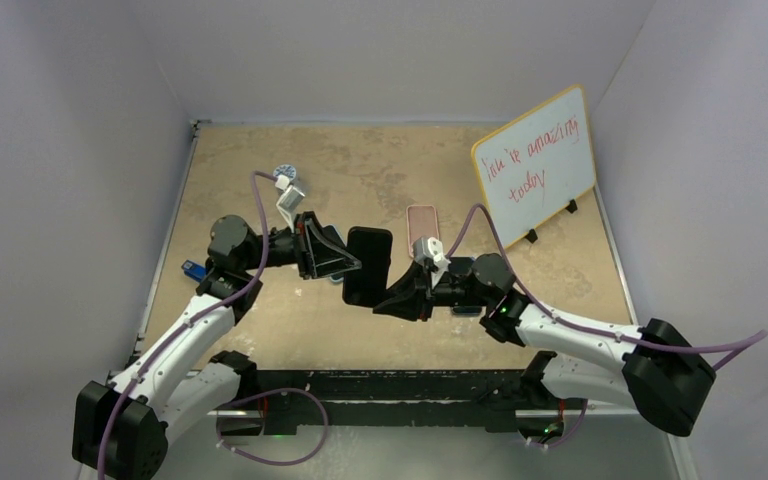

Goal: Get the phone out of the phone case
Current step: Remove the phone case from the phone.

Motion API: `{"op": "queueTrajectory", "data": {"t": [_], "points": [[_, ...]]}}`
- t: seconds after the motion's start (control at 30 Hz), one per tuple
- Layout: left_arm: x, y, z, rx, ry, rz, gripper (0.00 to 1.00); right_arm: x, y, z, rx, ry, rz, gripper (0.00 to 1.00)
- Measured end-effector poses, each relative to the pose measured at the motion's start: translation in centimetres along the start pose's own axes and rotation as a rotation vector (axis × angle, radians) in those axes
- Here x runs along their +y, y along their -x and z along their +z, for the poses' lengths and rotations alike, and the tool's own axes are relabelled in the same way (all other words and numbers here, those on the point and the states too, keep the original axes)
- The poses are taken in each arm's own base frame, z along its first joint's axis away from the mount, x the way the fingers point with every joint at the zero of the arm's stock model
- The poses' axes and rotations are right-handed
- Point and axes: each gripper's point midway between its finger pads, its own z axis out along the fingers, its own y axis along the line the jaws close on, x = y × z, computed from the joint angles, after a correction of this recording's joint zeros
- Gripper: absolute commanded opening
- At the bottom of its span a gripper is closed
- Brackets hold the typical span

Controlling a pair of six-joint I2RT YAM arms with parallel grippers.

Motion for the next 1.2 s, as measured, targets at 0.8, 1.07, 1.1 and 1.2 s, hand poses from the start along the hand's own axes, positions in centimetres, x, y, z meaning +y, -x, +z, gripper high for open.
{"op": "queueTrajectory", "data": {"t": [0.8, 1.07, 1.1, 1.2], "points": [[-0.3, 0.1, 0.3, 0.024, -0.053, -0.07, 0.0, -1.5, -1.0, 0.2, 0.166, 0.055, -0.343, 0.0], [-0.4, 0.3, 0.2, 0.006, -0.047, -0.045, 0.0, -1.6, -0.7, 0.3, 0.158, 0.03, -0.297, 0.1], [-0.5, 0.4, 0.1, 0.0, -0.045, -0.036, 0.0, -1.6, -0.6, 0.4, 0.148, 0.026, -0.281, 0.12], [-0.8, 0.6, 0.1, -0.009, -0.047, -0.015, 0.0, -1.6, -0.4, 0.3, 0.112, -0.001, -0.237, 0.16]]}}
